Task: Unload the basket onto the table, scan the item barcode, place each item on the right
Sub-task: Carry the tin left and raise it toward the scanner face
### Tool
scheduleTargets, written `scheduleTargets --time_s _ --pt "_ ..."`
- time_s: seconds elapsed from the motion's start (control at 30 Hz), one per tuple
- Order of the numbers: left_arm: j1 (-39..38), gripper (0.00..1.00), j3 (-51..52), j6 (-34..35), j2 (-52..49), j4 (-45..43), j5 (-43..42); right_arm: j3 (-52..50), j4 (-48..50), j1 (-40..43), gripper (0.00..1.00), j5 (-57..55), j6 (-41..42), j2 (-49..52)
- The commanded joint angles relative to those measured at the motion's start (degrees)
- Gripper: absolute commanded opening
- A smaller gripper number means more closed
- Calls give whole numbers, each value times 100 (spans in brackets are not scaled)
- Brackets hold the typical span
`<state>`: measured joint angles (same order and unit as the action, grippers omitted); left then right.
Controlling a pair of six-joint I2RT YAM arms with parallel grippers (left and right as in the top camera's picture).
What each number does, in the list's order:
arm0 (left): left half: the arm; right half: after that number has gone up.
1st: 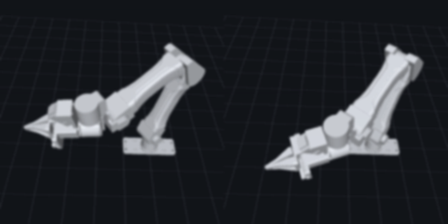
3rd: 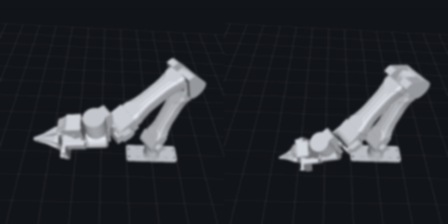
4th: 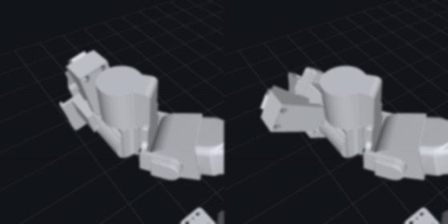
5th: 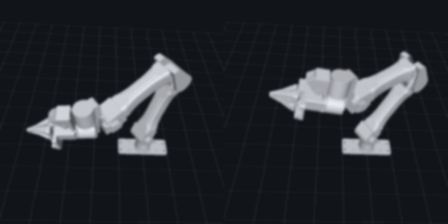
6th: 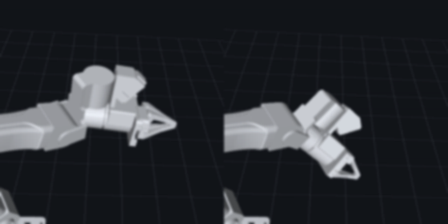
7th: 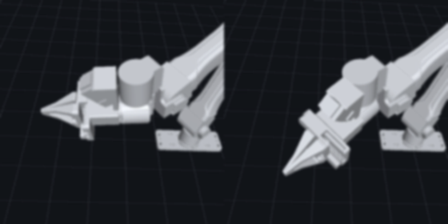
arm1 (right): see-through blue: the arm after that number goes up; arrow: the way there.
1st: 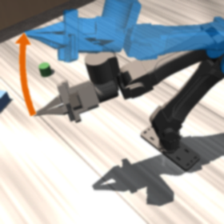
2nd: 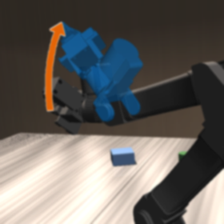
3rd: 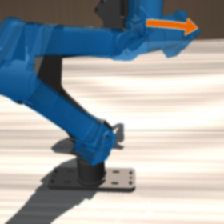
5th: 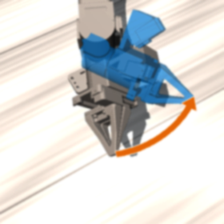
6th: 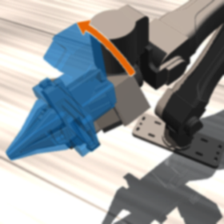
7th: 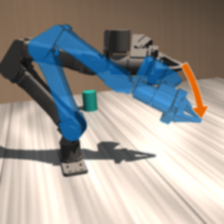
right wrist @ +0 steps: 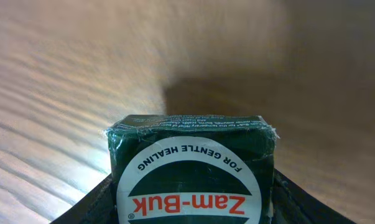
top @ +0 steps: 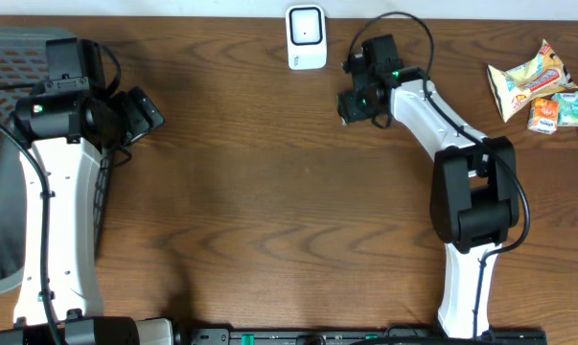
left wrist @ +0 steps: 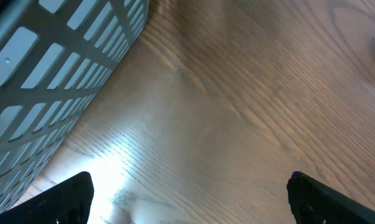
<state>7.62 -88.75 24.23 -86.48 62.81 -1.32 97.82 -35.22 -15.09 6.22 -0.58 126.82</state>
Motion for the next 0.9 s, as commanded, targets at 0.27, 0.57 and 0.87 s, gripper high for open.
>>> scheduleTargets --time_s 0.27,0.57,0.87 --pt "9 98 -39 52 2 13 33 997 1650 -310 63 229 529 15" --pt "9 98 -39 52 2 13 33 997 3279 -636 63 -400 527 157" --pt "9 98 -39 52 2 15 33 997 2503 -675 75 -481 623 181"
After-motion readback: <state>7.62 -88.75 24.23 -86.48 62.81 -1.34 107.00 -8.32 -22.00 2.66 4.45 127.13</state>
